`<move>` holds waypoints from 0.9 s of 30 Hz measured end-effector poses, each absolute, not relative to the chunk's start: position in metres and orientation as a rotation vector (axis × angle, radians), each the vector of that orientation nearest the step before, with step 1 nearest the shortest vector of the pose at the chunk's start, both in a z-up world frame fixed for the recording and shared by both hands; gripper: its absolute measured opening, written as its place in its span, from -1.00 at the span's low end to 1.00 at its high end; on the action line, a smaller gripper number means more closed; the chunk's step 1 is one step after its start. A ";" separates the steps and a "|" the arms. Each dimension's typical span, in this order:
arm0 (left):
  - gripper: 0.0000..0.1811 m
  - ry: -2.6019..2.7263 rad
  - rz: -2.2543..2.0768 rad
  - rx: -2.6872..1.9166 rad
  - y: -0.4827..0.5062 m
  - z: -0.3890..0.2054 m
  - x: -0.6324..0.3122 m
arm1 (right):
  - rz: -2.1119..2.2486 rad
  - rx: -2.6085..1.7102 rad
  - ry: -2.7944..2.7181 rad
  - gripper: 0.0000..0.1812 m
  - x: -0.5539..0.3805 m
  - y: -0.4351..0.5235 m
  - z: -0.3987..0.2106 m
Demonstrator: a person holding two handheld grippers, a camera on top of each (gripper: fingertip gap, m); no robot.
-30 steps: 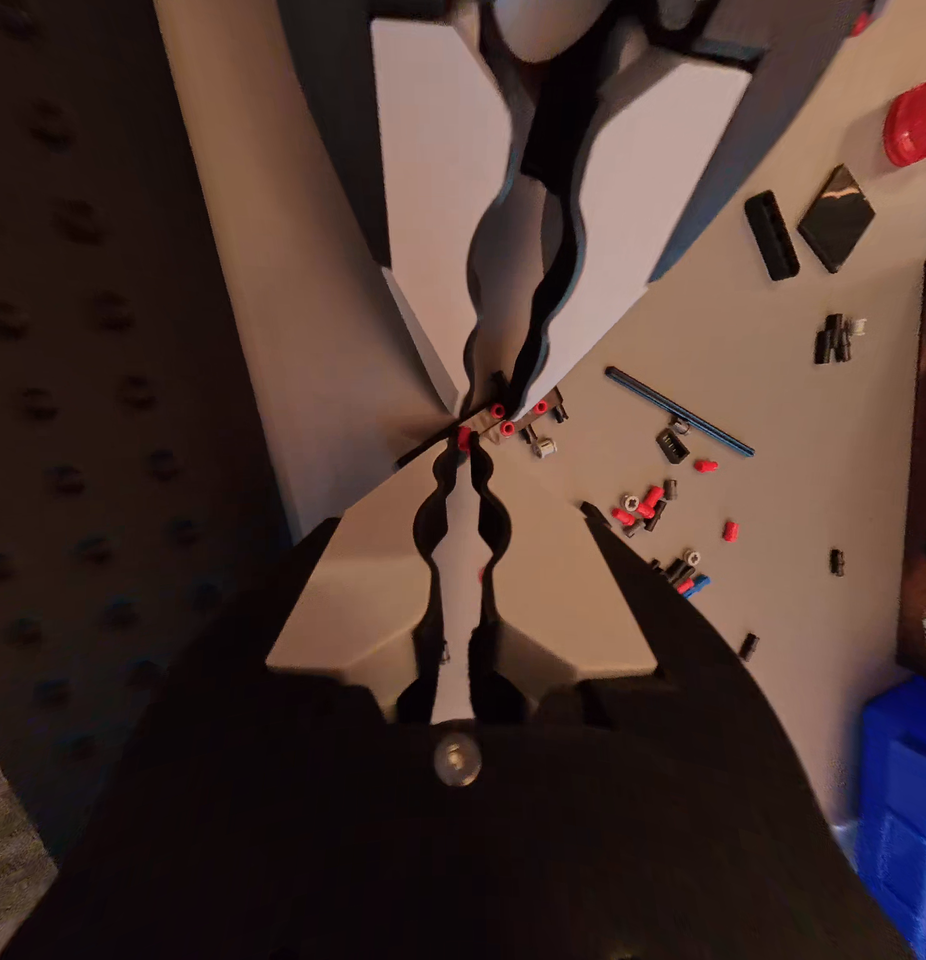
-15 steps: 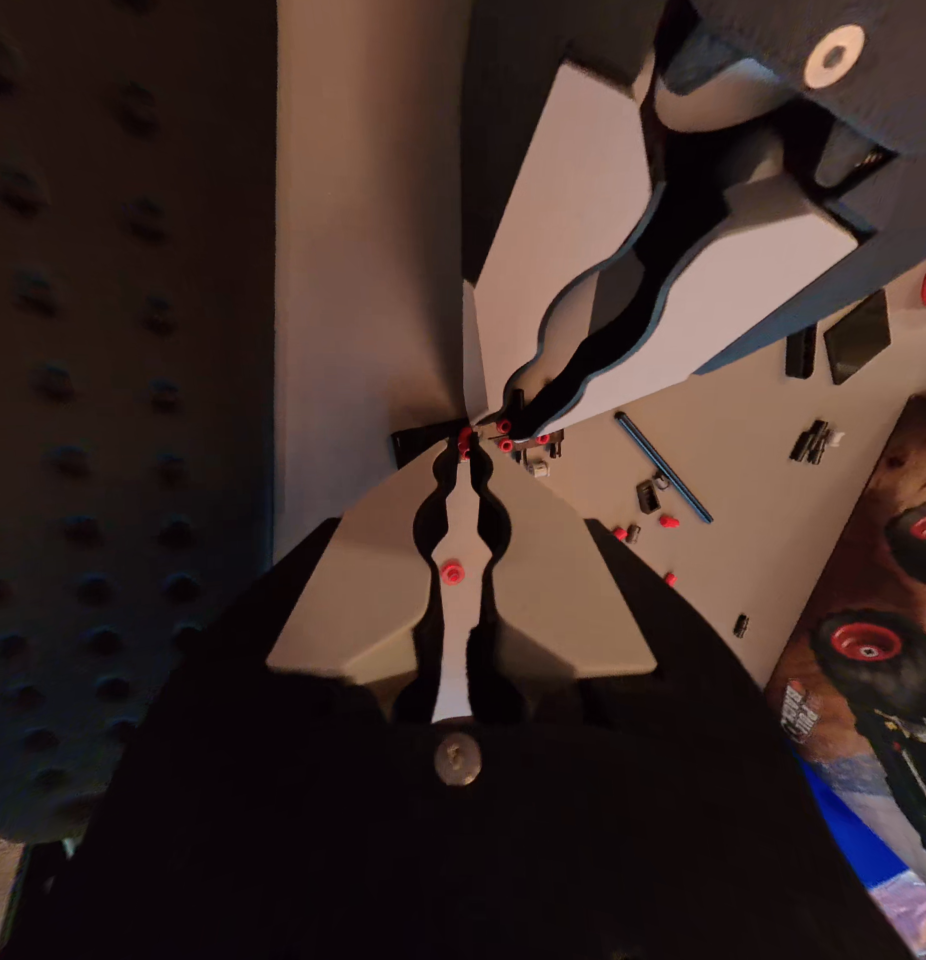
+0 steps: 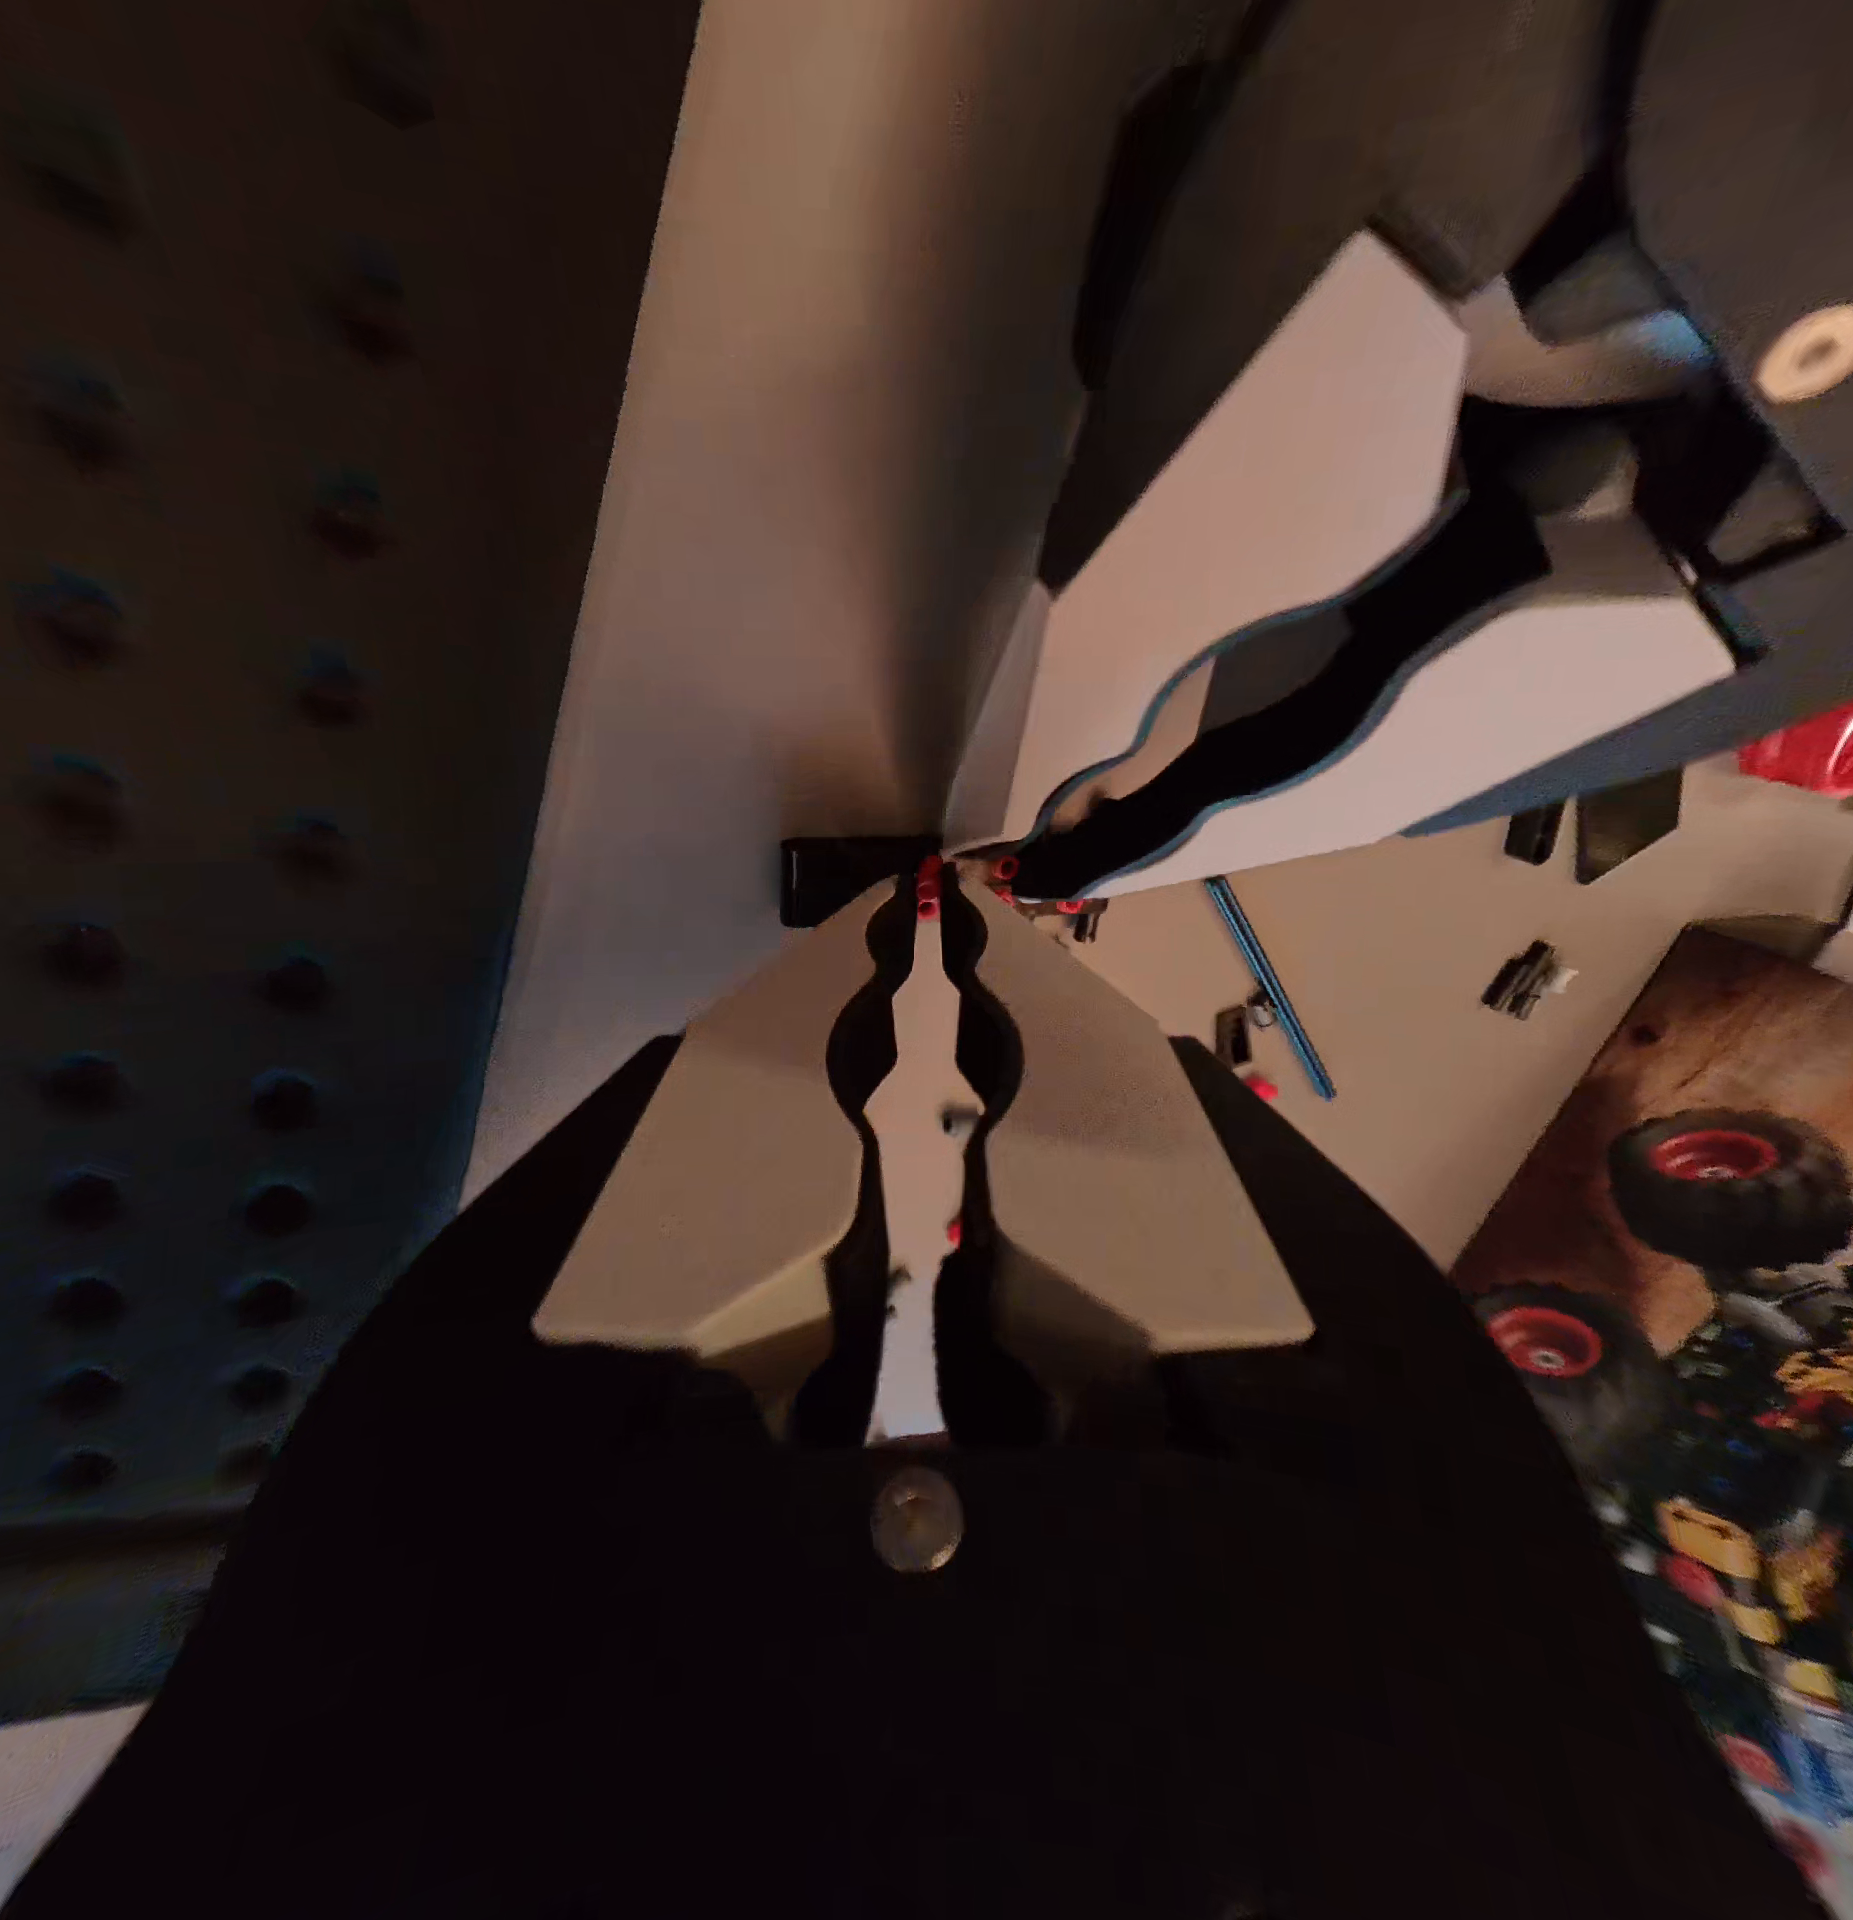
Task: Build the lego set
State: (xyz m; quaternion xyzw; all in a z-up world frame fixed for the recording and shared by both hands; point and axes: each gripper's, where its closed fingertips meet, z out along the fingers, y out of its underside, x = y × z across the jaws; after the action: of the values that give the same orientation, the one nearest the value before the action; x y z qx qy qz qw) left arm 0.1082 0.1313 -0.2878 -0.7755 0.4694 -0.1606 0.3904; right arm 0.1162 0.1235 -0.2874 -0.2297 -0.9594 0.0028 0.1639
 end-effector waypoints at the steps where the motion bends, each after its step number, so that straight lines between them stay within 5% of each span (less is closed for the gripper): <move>1: -0.88 1.193 -0.409 -1.970 0.131 -0.288 0.108 | -0.027 -0.613 -2.742 -0.97 0.117 0.123 -0.287; 27: -0.89 1.188 -0.448 -1.974 0.131 -0.288 0.109 | 0.013 -0.510 -2.971 -0.98 0.121 0.120 -0.289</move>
State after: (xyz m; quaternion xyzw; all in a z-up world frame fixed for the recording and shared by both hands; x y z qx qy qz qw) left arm 0.1091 0.1305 -0.2878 -0.7756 0.4667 -0.1761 0.3869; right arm 0.1207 0.1200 -0.2888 -0.1687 -0.9836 0.0044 0.0636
